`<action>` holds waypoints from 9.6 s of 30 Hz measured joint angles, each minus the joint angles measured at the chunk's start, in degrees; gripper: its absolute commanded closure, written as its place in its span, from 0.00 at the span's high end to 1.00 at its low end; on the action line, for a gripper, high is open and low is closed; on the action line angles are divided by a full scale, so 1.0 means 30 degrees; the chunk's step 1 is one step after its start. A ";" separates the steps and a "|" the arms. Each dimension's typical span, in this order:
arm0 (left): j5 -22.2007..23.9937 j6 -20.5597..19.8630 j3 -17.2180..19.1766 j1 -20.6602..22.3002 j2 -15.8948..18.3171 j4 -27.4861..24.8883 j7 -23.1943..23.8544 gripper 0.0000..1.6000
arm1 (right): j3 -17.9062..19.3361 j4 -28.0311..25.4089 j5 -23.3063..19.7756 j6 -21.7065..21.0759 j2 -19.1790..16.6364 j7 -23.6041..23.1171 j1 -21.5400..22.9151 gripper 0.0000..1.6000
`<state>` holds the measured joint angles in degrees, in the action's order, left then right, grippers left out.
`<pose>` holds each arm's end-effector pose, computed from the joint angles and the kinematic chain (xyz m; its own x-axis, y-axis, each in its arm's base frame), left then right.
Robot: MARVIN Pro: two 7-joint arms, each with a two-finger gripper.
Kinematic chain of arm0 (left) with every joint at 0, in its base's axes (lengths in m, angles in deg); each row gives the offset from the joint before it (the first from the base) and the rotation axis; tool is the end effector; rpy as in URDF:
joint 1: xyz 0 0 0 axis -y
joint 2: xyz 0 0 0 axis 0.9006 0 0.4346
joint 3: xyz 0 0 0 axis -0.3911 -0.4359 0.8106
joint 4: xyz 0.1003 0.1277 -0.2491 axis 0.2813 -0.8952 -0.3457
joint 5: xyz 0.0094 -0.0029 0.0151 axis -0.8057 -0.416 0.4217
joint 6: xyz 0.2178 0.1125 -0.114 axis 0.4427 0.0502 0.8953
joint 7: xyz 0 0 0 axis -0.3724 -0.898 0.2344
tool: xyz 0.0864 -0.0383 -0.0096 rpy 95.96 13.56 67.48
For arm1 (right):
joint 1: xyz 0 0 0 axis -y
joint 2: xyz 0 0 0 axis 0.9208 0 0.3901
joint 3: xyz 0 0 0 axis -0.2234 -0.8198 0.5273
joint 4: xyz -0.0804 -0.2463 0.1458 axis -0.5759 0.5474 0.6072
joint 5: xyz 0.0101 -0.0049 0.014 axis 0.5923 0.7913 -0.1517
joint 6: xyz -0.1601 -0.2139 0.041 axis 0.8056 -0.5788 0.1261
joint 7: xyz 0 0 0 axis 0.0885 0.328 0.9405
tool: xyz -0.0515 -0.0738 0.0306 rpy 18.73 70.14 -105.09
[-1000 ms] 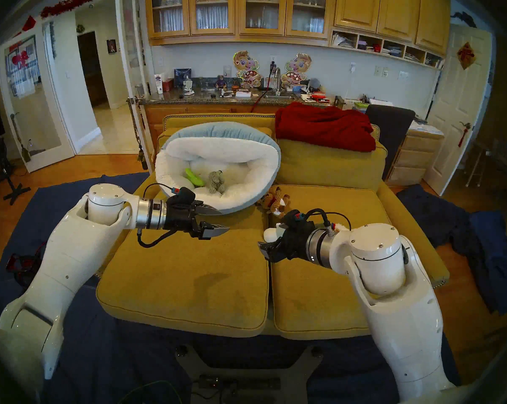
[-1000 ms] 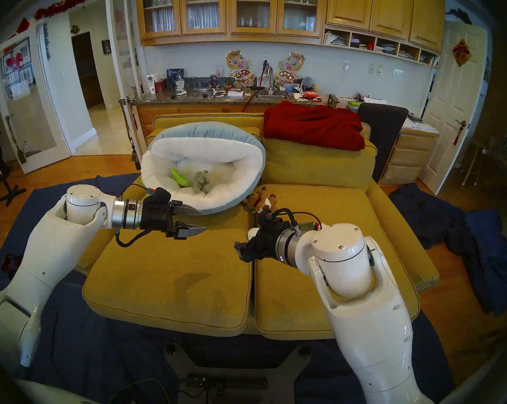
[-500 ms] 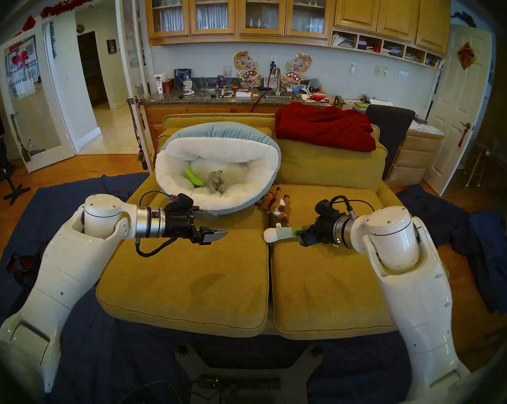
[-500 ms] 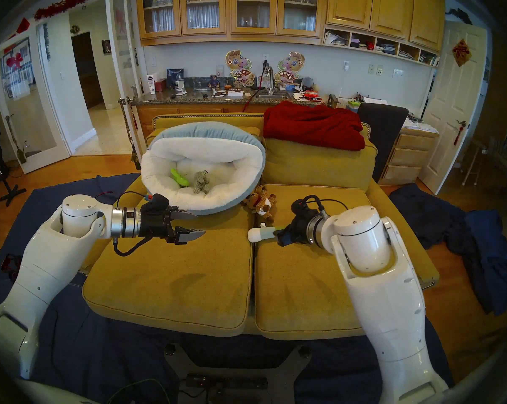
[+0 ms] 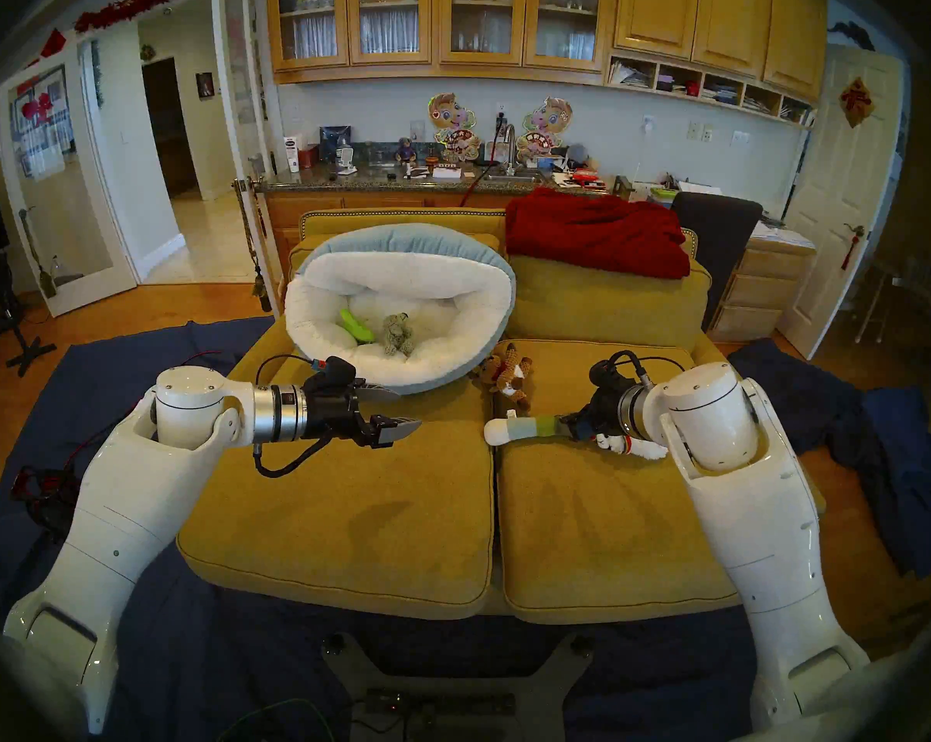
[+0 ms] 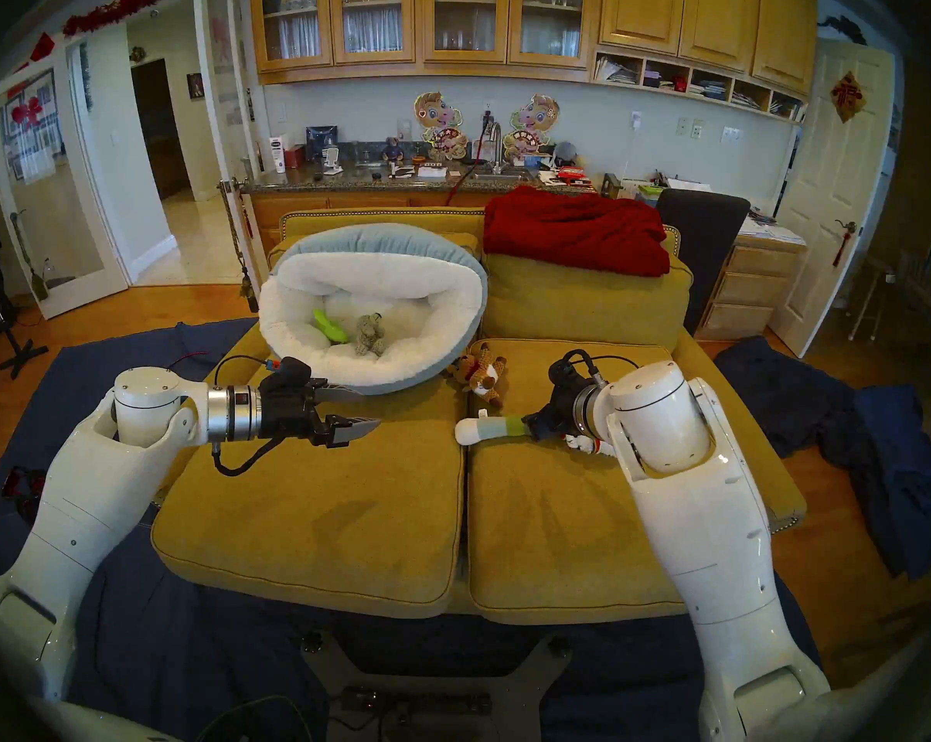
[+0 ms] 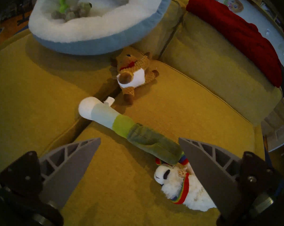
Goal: Put toys into dog bed
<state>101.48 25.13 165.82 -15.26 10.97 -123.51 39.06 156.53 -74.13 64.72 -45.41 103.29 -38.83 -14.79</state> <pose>0.3736 0.0768 -0.2533 0.3107 -0.2422 0.9191 -0.8373 -0.5275 0.1440 0.3819 -0.0495 -0.2622 0.5428 0.5133 0.6647 0.4312 -0.8495 0.3038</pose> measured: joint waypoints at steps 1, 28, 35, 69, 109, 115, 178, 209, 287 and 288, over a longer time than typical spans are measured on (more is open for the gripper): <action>0.0003 0.0000 0.0011 -0.0013 -0.0011 -0.0016 -0.0026 1.00 | 0.0005 0.0179 0.0121 0.0000 0.0006 0.0064 0.0067 1.00; 0.0008 -0.0005 0.0248 -0.0248 -0.0185 -0.0213 0.0058 1.00 | 0.2040 0.3952 0.4075 0.0002 0.1359 -0.0082 0.0781 1.00; 0.0000 -0.0008 0.0286 -0.0273 -0.0211 -0.0224 0.0090 1.00 | 0.2401 0.4939 0.5128 0.0008 0.2037 -0.0688 0.0833 1.00; -0.0053 -0.0010 0.0374 -0.0320 -0.0275 -0.0239 0.0168 1.00 | 0.3112 0.1681 0.9046 0.0011 0.3277 -0.3785 -0.0240 0.00; -0.0148 0.0006 0.0369 -0.0399 -0.0319 -0.0207 0.0201 1.00 | -0.0783 -0.6938 0.3799 0.1037 0.3257 -0.5713 0.0118 0.00; -0.0109 -0.0032 0.0368 -0.0349 -0.0490 -0.0207 0.0201 1.00 | -0.0747 -0.8482 0.2559 0.0976 0.2517 -0.5651 -0.0867 0.00; 0.0658 -0.0791 0.0708 -0.1254 -0.0313 -0.3068 0.3410 0.87 | 0.0660 -1.1345 -0.8788 0.0002 -0.4863 -0.4645 -0.3550 0.00; 0.0594 -0.1571 0.0747 -0.1168 -0.0567 -0.3053 0.3948 0.00 | 0.0479 -1.1387 -1.1121 0.0138 -0.6474 -0.4681 -0.3482 1.00; -0.0548 -0.1724 0.1869 0.6582 -0.5294 0.7417 -0.6793 0.00 | 0.0010 -1.1421 -0.9994 0.0197 -0.5533 -0.2364 -0.5174 1.00; -0.0559 -0.1724 0.1822 0.6651 -0.5361 0.7566 -0.6878 0.00 | 0.0006 -1.1421 -0.9984 0.0196 -0.5528 -0.2361 -0.5178 1.00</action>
<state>99.80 19.96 171.28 4.69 -5.11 -100.81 18.43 156.55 -108.40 34.76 -44.82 86.71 -45.91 -30.32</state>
